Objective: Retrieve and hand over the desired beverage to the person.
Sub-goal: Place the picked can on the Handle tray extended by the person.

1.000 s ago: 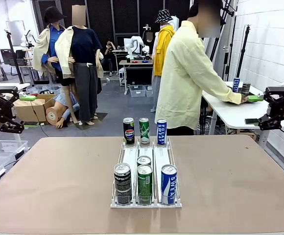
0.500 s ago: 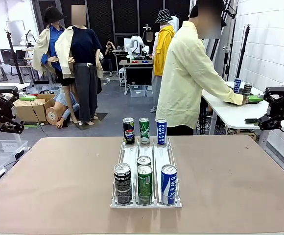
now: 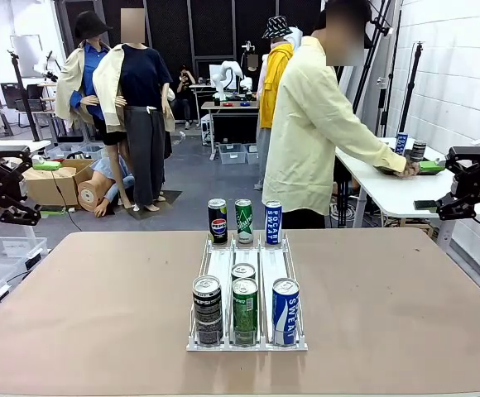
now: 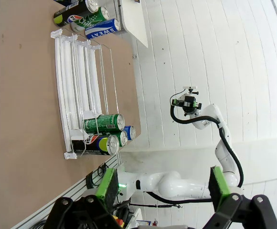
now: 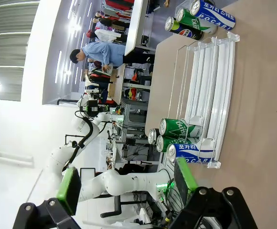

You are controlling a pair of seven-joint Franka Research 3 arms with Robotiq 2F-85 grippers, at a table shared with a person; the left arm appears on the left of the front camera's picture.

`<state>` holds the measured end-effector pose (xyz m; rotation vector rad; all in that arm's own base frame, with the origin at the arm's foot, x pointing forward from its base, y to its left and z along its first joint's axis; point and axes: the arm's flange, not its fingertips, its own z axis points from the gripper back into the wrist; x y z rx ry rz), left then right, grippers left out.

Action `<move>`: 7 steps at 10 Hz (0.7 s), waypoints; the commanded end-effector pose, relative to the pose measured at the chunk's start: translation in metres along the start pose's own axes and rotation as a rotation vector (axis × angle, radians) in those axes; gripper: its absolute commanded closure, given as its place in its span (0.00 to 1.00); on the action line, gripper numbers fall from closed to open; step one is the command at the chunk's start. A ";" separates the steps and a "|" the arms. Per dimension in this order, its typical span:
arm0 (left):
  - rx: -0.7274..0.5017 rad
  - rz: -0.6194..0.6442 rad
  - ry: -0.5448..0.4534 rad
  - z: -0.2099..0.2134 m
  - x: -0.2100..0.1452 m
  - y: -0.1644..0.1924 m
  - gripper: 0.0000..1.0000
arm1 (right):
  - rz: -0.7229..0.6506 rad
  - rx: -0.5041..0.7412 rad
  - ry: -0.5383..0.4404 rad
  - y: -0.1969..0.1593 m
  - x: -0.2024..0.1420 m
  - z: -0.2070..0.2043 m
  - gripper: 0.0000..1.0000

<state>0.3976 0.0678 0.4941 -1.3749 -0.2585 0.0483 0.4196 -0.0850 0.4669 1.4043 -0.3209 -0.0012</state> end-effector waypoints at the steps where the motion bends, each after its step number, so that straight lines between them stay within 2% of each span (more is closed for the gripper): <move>1: -0.010 -0.003 -0.006 0.001 -0.001 -0.002 0.00 | 0.000 0.015 -0.001 0.001 0.000 -0.001 0.00; 7: -0.010 -0.003 -0.006 0.001 -0.001 -0.002 0.00 | 0.000 0.015 -0.001 0.001 0.000 -0.001 0.00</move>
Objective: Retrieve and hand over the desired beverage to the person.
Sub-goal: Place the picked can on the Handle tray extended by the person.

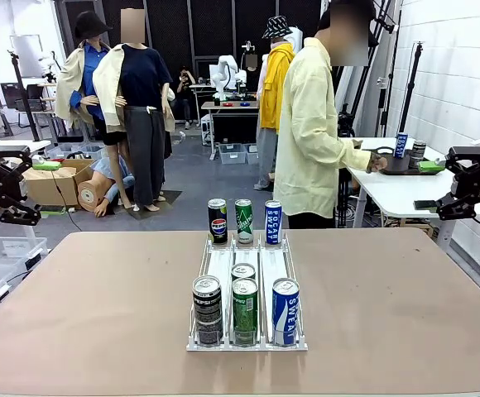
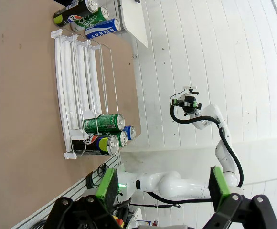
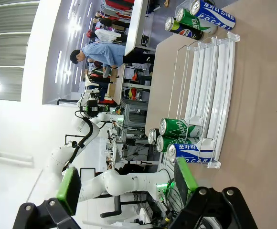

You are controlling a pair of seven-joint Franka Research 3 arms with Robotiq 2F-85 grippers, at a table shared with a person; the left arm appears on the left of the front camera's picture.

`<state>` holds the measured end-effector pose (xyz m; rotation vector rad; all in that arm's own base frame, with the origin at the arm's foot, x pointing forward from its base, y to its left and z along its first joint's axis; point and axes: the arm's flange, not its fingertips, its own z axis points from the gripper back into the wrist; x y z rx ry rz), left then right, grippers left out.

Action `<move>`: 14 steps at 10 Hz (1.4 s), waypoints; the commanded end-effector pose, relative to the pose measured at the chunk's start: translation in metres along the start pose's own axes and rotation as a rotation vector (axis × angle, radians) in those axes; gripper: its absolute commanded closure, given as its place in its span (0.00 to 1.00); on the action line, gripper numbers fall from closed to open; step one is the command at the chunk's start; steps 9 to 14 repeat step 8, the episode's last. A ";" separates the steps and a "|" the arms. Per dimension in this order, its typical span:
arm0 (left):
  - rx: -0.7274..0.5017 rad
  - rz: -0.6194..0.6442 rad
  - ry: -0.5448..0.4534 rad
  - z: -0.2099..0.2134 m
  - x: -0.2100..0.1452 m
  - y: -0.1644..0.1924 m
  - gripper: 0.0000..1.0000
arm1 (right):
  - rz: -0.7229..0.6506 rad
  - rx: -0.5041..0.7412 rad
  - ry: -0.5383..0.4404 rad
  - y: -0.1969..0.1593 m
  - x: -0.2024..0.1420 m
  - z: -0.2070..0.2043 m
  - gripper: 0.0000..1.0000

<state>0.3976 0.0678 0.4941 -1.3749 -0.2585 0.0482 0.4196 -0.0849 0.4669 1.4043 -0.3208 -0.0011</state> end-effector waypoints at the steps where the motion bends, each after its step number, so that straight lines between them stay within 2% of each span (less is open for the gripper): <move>1: -0.010 -0.003 -0.006 0.001 -0.001 -0.002 0.00 | 0.000 0.015 -0.001 0.001 0.000 -0.001 0.00; 14: -0.010 -0.003 -0.006 0.001 -0.001 -0.002 0.00 | 0.000 0.015 -0.001 0.001 0.000 -0.001 0.00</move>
